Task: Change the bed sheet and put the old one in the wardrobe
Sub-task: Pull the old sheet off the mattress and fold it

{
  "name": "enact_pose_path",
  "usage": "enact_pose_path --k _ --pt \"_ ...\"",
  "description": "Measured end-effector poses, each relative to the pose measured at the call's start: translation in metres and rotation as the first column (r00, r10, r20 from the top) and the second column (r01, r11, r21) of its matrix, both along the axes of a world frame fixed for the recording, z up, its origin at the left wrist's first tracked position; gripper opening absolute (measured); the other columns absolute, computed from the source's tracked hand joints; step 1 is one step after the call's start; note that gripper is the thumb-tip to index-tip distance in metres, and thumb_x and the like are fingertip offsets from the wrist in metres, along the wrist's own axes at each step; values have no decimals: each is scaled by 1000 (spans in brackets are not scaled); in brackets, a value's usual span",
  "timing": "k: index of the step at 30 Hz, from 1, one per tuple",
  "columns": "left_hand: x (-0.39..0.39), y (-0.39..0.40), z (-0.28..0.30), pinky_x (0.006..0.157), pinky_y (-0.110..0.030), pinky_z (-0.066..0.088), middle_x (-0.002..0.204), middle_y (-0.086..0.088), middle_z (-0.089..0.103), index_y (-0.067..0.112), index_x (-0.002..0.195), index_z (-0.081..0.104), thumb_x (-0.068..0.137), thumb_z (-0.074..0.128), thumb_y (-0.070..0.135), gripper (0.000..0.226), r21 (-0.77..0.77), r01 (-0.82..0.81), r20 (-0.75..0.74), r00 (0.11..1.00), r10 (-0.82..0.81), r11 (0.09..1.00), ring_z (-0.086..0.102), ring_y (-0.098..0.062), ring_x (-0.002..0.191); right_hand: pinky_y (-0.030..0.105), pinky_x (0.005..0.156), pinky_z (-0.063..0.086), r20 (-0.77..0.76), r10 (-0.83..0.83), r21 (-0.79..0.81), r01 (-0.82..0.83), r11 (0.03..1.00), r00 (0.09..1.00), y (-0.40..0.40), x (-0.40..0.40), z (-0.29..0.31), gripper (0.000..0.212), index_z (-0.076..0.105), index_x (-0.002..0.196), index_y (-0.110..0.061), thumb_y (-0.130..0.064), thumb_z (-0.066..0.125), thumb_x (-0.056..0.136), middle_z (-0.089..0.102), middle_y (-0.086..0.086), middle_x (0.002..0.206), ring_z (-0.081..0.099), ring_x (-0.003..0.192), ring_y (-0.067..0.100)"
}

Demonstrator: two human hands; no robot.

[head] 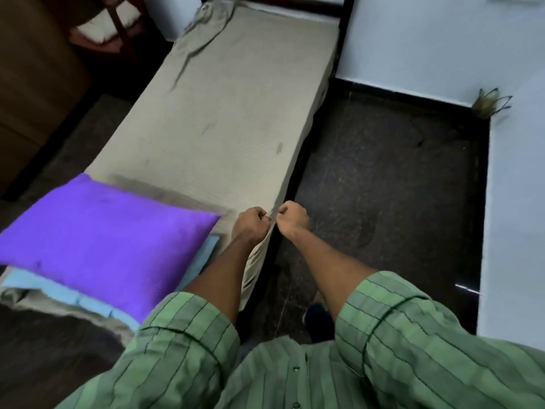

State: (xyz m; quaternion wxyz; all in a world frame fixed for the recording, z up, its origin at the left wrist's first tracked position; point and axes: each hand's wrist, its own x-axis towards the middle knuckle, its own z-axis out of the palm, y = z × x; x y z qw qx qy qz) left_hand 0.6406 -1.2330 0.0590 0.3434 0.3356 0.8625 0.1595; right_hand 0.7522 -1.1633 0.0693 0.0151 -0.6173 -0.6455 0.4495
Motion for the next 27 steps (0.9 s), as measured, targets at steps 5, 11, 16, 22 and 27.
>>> enact_pose_path --k 5,11,16,22,27 --pt "32 145 26 87 -37 56 104 -2 75 29 97 72 93 59 41 18 103 20 -23 1000 -17 994 68 -27 101 33 87 52 41 0 45 -1 999 999 135 31 15 19 72 108 -18 -21 64 90 72 8 116 66 110 29" --pt "17 278 27 88 -35 56 104 -3 76 26 98 74 95 61 38 18 106 22 23 999 -25 994 69 -26 101 32 90 50 81 49 19 -51 999 995 273 28 14 23 72 114 -19 -19 65 91 70 8 122 64 116 29" --pt "-21 426 12 88 -39 57 99 -3 76 21 95 75 95 61 36 21 179 -14 53 999 5 984 69 -26 98 33 87 51 75 55 53 -59 997 996 415 -6 6 19 71 108 -22 -19 63 91 71 7 118 65 111 28" --pt "-65 588 -1 80 -31 54 93 -1 76 19 90 75 94 61 36 23 133 40 134 989 -58 990 70 -24 95 33 89 54 147 18 22 -22 1000 989 571 -56 9 12 74 96 -23 -22 64 90 74 6 113 68 110 29" --pt "-117 713 18 85 -37 59 88 1 77 21 91 78 87 56 39 29 149 -6 198 980 -24 989 72 -22 90 29 86 50 105 -43 59 37 998 994 701 -105 39 16 76 103 -19 -21 64 93 74 5 116 67 111 28"
